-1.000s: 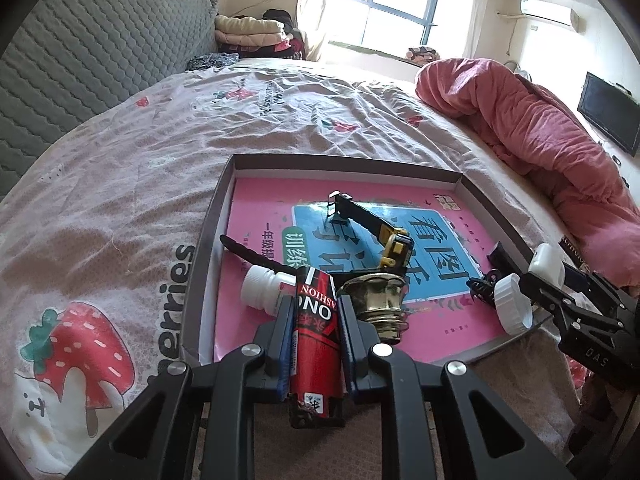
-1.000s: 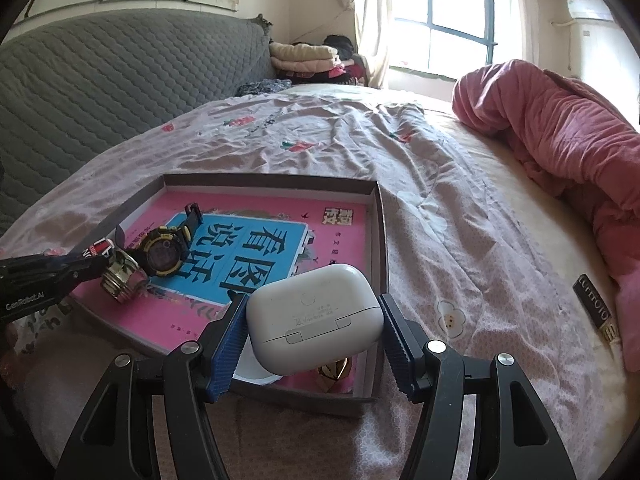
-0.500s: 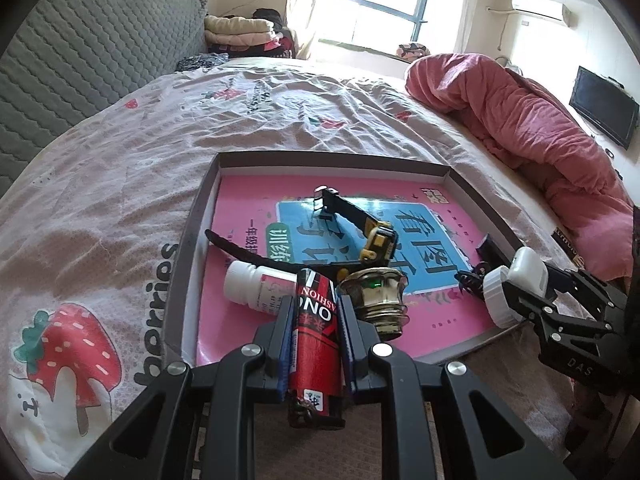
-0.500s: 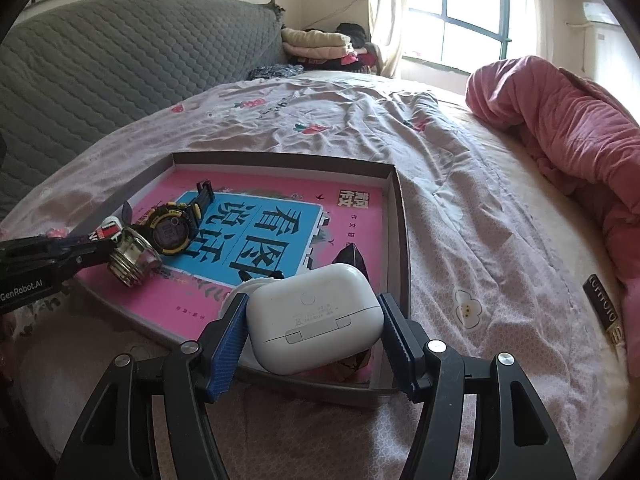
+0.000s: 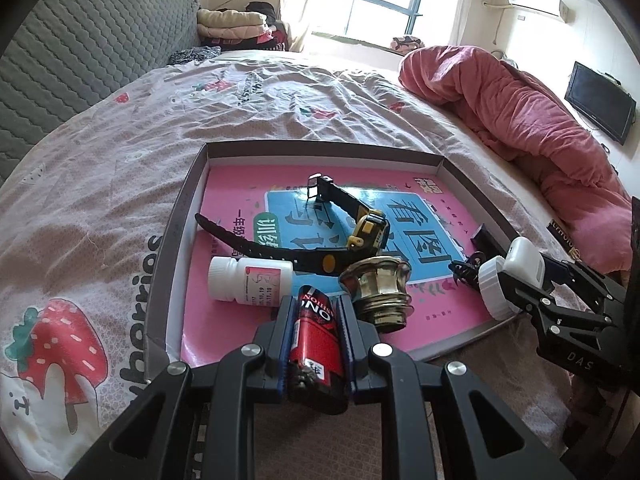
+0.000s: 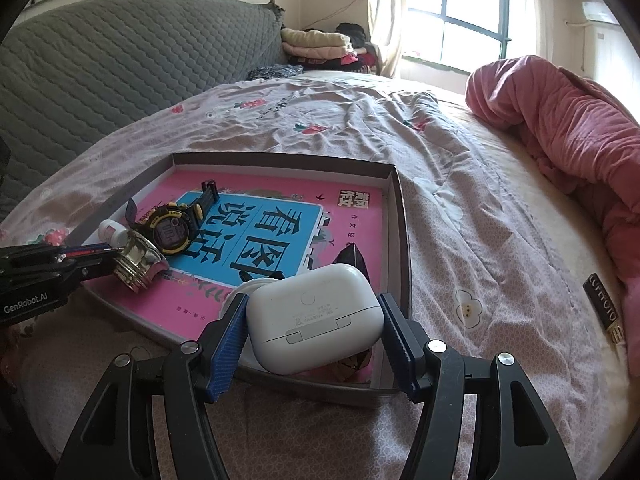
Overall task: Organize rigid objects
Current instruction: 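Lower the lighter and earbud case toward the box floor with both tools, then open the left tool to release the lighter while the right tool releases the earbud case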
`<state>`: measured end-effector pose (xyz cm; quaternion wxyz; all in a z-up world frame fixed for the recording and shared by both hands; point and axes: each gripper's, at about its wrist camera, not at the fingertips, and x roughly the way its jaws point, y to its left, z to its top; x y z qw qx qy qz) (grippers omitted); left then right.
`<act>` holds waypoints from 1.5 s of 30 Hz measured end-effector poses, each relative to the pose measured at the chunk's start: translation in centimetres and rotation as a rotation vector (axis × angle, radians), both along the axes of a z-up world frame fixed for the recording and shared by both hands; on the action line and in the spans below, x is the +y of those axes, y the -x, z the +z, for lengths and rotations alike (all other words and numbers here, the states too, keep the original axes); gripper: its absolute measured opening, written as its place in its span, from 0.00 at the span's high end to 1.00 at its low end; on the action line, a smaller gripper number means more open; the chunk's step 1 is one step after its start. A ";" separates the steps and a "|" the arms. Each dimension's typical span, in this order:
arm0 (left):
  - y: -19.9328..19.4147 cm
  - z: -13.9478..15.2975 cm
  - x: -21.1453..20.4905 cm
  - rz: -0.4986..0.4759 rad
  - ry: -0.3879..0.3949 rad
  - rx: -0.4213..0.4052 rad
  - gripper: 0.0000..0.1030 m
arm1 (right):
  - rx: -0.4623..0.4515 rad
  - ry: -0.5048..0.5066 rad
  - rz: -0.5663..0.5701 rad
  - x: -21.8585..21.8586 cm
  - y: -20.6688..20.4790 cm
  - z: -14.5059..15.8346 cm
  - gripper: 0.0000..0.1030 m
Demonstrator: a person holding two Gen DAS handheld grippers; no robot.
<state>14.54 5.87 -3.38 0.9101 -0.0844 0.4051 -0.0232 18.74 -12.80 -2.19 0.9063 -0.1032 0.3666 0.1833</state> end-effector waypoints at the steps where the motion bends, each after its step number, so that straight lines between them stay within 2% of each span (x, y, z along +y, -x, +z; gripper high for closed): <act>1: 0.0 0.0 0.0 -0.001 -0.002 0.000 0.80 | 0.001 0.000 0.000 0.0 0.0 0.0 0.37; 17: 0.0 0.0 0.0 0.001 0.001 0.001 0.80 | -0.002 -0.022 -0.006 -0.2 0.0 0.3 0.36; 24: 0.6 0.2 0.0 0.007 0.004 -0.004 0.80 | -0.043 -0.058 -0.008 -0.4 0.4 1.3 0.29; 35: 1.6 0.7 0.6 0.027 0.009 -0.006 0.79 | -0.090 -0.034 0.019 0.6 2.4 2.3 0.28; 40: 2.0 0.9 0.7 0.035 0.011 -0.016 0.73 | -0.100 -0.014 0.039 1.3 3.6 2.5 0.28; 45: 2.3 1.1 0.9 0.035 0.030 -0.023 0.60 | -0.128 0.008 0.057 1.8 4.8 2.8 0.28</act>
